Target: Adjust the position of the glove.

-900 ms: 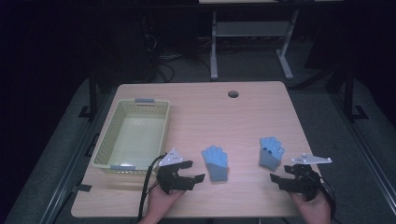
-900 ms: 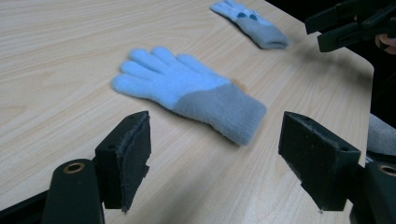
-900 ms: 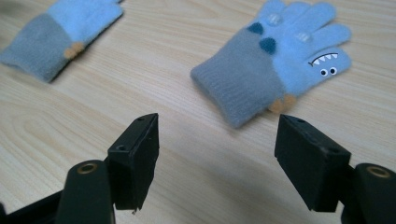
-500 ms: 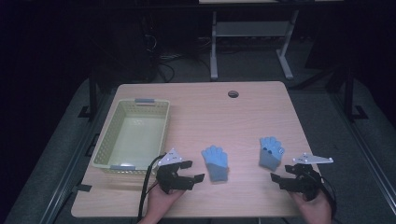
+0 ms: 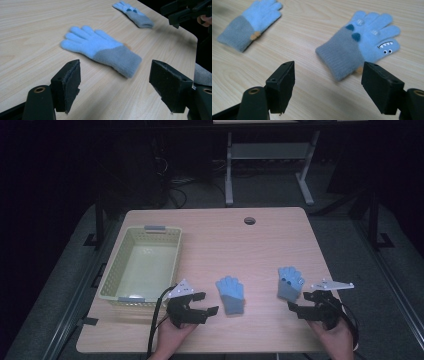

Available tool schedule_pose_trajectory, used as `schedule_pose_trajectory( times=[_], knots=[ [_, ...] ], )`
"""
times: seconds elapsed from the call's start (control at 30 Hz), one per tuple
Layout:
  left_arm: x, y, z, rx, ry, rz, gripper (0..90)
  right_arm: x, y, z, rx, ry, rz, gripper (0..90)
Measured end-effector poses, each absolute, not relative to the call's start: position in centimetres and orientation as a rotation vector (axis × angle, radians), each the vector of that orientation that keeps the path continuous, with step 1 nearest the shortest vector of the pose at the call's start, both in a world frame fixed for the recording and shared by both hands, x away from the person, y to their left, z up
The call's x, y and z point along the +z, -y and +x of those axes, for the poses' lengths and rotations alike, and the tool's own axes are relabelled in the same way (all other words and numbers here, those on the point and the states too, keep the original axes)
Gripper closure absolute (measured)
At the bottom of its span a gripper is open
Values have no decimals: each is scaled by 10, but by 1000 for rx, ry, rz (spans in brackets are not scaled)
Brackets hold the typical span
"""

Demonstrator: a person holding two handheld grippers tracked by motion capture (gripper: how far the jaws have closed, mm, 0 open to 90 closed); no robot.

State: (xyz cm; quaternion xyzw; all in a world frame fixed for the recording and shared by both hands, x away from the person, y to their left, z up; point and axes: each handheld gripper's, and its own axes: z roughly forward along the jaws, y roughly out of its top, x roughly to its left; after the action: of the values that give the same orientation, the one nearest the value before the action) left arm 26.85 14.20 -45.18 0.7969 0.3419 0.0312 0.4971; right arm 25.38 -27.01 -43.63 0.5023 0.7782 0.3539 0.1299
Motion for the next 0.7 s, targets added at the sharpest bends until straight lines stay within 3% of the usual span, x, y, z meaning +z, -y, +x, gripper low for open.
schedule_pose_trajectory(
  times=[0.7],
  knots=[
    [-451, -144, 268, 65, -825, 1910, 247, -412, 270, 285, 940, -2375, 1445, 247]
  ],
)
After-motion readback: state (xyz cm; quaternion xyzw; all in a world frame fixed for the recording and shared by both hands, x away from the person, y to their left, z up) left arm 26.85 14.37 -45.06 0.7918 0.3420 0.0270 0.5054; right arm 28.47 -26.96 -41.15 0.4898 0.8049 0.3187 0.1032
